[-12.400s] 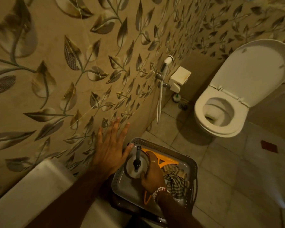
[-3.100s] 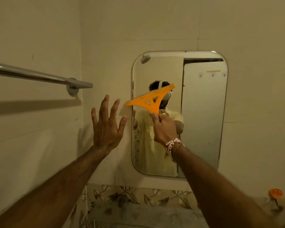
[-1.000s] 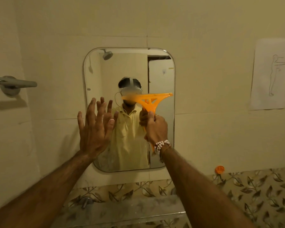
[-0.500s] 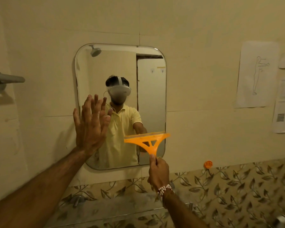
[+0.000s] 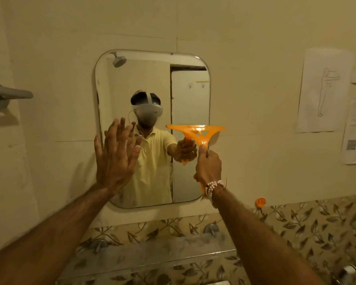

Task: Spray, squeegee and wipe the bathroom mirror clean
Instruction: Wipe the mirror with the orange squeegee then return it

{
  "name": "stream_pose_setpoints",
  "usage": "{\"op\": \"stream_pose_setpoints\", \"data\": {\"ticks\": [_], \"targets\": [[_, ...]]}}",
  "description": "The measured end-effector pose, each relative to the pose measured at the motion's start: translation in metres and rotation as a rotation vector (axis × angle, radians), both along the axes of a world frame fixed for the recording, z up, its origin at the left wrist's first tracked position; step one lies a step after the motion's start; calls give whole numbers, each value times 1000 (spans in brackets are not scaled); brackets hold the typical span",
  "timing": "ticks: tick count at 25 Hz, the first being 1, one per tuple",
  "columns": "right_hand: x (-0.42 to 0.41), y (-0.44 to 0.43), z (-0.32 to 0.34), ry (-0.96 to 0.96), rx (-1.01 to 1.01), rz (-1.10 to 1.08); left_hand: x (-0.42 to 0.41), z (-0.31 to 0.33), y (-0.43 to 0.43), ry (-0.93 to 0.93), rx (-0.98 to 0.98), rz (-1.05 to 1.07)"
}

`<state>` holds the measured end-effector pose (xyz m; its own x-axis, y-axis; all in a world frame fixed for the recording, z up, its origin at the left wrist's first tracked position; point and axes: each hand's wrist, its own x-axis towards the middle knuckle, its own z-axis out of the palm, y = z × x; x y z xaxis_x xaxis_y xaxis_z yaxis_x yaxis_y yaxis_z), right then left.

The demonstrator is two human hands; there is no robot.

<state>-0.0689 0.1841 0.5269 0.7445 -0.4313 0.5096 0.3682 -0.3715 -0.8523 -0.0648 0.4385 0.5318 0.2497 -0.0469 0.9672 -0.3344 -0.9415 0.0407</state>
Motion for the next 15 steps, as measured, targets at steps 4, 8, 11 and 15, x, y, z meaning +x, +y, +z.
{"op": "stream_pose_setpoints", "data": {"ticks": [4, 8, 11, 15], "targets": [[-12, 2, -82, 80, -11, 12, 2, -9, 12, 8, 3, 6], [-33, 6, -147, 162, -79, 16, 3, -19, 17, 25, 8, 10], [-40, 7, -158, 181, -83, 21, 2, -24, 17, 34, 8, 13], [-43, 19, -129, 81, -200, 31, 0, -23, 22, 39, 0, 15]]}}
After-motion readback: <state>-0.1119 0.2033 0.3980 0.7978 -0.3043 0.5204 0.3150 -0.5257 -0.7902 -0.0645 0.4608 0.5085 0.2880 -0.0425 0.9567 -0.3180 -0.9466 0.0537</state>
